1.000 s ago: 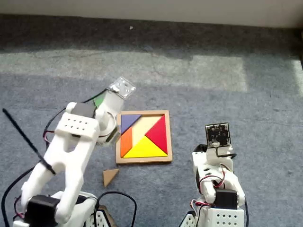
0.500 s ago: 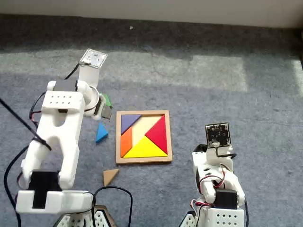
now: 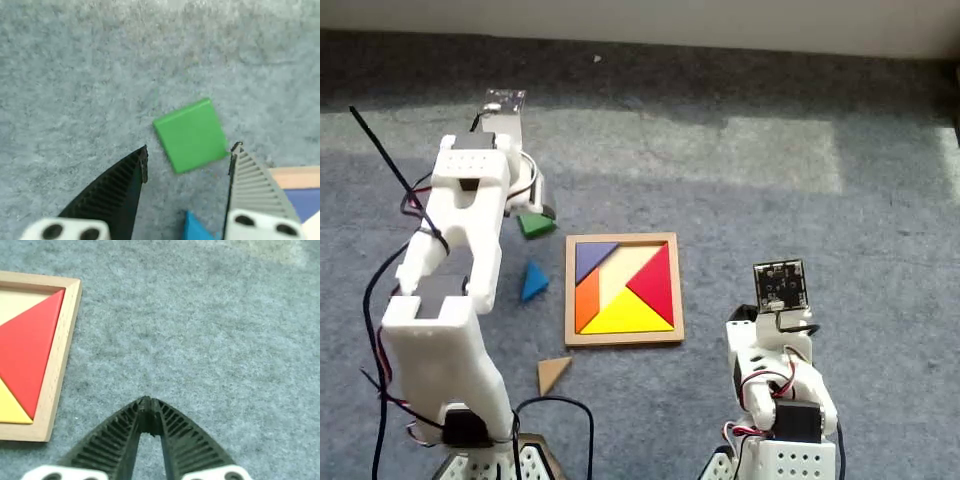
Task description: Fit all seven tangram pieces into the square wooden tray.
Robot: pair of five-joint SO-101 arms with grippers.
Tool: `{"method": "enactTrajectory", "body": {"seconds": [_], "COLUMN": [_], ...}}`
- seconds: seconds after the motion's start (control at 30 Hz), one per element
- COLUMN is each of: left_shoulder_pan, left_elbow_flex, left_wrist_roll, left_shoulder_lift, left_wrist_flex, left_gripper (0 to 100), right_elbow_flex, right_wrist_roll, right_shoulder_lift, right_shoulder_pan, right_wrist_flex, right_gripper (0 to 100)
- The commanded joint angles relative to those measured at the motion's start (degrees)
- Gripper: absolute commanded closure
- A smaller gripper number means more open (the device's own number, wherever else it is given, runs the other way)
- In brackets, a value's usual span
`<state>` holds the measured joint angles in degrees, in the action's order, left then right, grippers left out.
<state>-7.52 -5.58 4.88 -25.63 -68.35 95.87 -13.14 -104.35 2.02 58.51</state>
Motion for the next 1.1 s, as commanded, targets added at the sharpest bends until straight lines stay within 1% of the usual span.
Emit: {"method": "enactTrajectory", "body": {"seconds": [0.0, 0.1, 0.33, 0.47, 0.57, 0.77, 0.97, 1.07], "left_shoulder_pan": [0.1, 0.2, 0.3, 0.3, 0.3, 0.3, 0.4, 1.3], "left_elbow_flex": [-10.4, -14.6, -28.5, -34.8, -37.5, -38.4, -38.4, -38.2], "left_wrist_roll": [6.5, 7.4, 7.4, 7.3, 7.3, 7.3, 7.0, 3.7], "left_shoulder_lift": [-6.4, -11.8, -21.2, -25.1, -26.6, -26.5, -20.0, -16.1], "left_wrist_flex": [0.1, -1.8, -13.5, -16.5, -18.4, -19.5, -23.1, -25.7], "left_gripper": [72, 72, 74, 83, 87, 88, 88, 88], "right_elbow_flex": [7.5, 7.5, 7.5, 7.5, 7.5, 7.5, 7.5, 7.5], "right_wrist_roll": [-0.6, -0.6, -0.6, -0.6, -0.6, -0.6, -0.6, -0.6], "right_shoulder_lift": [-0.7, -0.7, -0.7, -0.7, -0.7, -0.7, -0.7, -0.7], "right_shoulder_pan": [-0.7, -0.7, -0.7, -0.7, -0.7, -0.7, -0.7, -0.7], "right_wrist_flex": [-1.5, -1.5, -1.5, -1.5, -1.5, -1.5, -1.5, -1.5], "right_gripper": [98.5, 98.5, 98.5, 98.5, 98.5, 98.5, 98.5, 98.5]}}
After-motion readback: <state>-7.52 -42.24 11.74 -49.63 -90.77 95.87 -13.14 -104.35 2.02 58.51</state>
